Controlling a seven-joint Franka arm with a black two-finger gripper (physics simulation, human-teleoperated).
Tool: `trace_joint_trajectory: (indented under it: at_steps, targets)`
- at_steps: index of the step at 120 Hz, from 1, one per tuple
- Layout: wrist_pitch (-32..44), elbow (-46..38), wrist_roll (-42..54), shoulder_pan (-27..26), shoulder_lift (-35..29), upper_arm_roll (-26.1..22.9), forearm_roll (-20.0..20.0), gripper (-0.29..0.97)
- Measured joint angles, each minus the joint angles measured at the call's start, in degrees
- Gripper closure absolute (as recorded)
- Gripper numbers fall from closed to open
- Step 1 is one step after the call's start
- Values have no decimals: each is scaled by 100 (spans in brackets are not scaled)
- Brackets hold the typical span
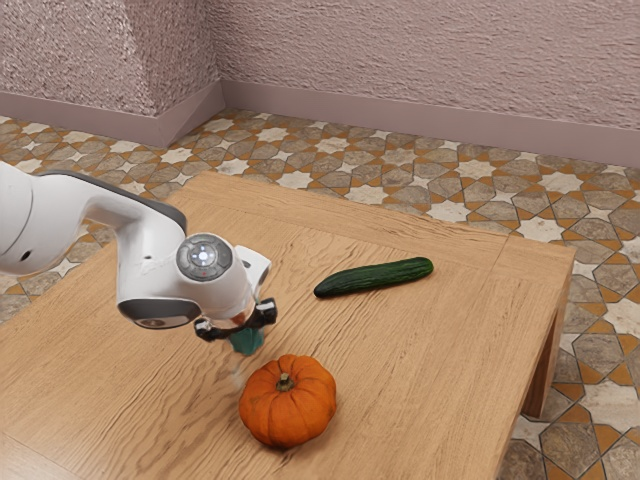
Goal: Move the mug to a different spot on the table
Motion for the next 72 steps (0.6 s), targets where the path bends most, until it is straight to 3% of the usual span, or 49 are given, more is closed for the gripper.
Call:
trace_joint_trajectory:
  at_steps: [28,72]
  targets:
    - [0,-17,-134,6,-200,5,21,11]
    - [-175,-62,-120,-21,-954,101,-3,2]
